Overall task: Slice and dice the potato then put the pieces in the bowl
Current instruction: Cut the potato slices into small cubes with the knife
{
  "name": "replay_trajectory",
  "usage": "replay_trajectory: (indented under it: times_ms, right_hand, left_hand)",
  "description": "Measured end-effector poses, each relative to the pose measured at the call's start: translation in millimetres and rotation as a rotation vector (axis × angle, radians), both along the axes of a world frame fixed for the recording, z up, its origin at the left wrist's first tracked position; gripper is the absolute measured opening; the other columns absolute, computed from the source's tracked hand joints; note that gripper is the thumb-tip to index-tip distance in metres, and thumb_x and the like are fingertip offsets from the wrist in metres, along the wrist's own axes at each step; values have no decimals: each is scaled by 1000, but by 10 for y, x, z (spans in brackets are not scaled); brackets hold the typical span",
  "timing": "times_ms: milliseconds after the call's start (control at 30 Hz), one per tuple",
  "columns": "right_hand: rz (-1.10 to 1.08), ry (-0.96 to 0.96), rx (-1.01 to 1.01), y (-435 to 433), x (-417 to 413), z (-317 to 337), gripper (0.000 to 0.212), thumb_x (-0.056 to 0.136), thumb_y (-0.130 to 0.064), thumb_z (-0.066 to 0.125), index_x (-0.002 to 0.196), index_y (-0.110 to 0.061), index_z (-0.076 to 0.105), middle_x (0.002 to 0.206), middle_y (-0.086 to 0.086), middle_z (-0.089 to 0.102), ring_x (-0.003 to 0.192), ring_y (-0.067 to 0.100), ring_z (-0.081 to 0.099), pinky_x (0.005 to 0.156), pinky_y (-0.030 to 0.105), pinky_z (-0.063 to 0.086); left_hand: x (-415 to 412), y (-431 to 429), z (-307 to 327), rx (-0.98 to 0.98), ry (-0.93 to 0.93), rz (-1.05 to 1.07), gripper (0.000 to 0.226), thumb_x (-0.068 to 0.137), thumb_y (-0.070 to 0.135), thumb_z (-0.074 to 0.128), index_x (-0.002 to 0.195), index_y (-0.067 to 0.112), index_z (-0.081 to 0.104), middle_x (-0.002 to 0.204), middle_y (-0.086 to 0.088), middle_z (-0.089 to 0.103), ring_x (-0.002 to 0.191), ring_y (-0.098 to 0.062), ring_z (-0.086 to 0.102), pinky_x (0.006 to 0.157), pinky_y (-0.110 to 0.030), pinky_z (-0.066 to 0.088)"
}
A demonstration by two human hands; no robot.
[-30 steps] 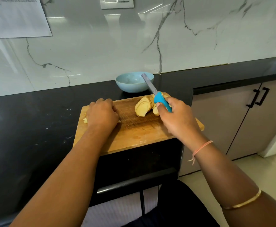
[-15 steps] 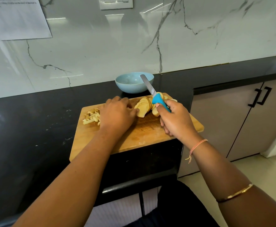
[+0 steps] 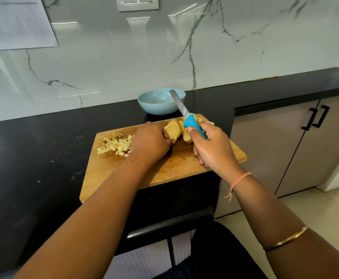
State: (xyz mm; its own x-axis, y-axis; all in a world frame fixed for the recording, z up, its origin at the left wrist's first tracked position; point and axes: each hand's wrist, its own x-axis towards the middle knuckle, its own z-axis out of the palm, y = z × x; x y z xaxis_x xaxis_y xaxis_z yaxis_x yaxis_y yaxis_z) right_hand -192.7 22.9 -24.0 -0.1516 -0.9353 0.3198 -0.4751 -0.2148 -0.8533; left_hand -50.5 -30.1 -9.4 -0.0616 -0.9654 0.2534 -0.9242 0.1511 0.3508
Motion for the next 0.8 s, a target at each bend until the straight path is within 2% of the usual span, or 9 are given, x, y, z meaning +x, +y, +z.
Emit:
replay_trajectory:
  times_ms: [133, 233, 300, 400, 533, 600, 700, 800]
  right_hand:
    - [-2, 3, -1, 4, 17, 2, 27, 97, -41, 45, 103, -17, 58, 72, 5, 57, 49, 9, 47, 49, 26, 44]
    - [-2, -1, 9, 13, 21, 15, 27, 97, -41, 45, 104, -18, 57, 71, 3, 56, 48, 8, 47, 46, 23, 43]
    - [-3, -14, 22, 25, 25, 28, 27, 98, -40, 45, 102, -17, 57, 69, 3, 55, 43, 7, 45, 41, 21, 41]
    - [10, -18, 54, 47, 40, 61, 26, 98, -38, 46, 104, -16, 57, 66, 3, 54, 36, 4, 43, 37, 19, 39]
    - [44, 66, 118, 84, 72, 154, 26, 98, -35, 45, 101, -12, 57, 62, 3, 54, 32, 3, 41, 34, 17, 36]
    - [96, 112, 167, 140, 113, 201, 20, 99, -33, 45, 110, -19, 55, 61, 1, 55, 31, 2, 41, 34, 17, 35]
    - [158, 244, 227, 251, 211, 258, 34, 99, -33, 43, 131, -24, 47, 70, -2, 59, 38, 3, 47, 37, 18, 37]
    - [161, 366, 282, 308, 302, 304, 38, 99, -36, 41, 135, -25, 44, 81, -3, 59, 53, 7, 50, 47, 21, 44]
  left_hand:
    - [68, 66, 25, -85, -1, -4, 19, 84, 34, 69, 81, 25, 53, 94, 2, 54, 85, -15, 54, 80, -36, 51]
    - [170, 83, 42, -118, 186, -9, 15, 86, 24, 68, 88, 18, 54, 86, 4, 58, 80, -13, 56, 72, -31, 49]
    - [257, 81, 38, -114, 290, 25, 16, 87, 24, 68, 92, 16, 54, 81, 8, 56, 74, -8, 53, 65, -27, 45]
    - [383, 53, 22, -38, 345, 99, 18, 89, 29, 66, 92, 18, 52, 84, 3, 60, 77, -15, 61, 72, -34, 53]
    - [448, 48, 43, -29, 138, 171, 18, 91, 37, 62, 92, 19, 56, 88, 0, 64, 85, -20, 62, 78, -40, 54]
    - [485, 43, 59, -29, 64, 195, 18, 92, 37, 60, 92, 19, 61, 89, -1, 64, 89, -21, 61, 84, -41, 52]
    - [535, 16, 68, 72, 59, 158, 14, 90, 36, 61, 90, 22, 65, 88, 2, 66, 89, -20, 61, 88, -43, 51]
    - [541, 16, 76, 163, 87, 99, 15, 85, 37, 65, 91, 23, 64, 92, 3, 67, 90, -17, 61, 89, -43, 51]
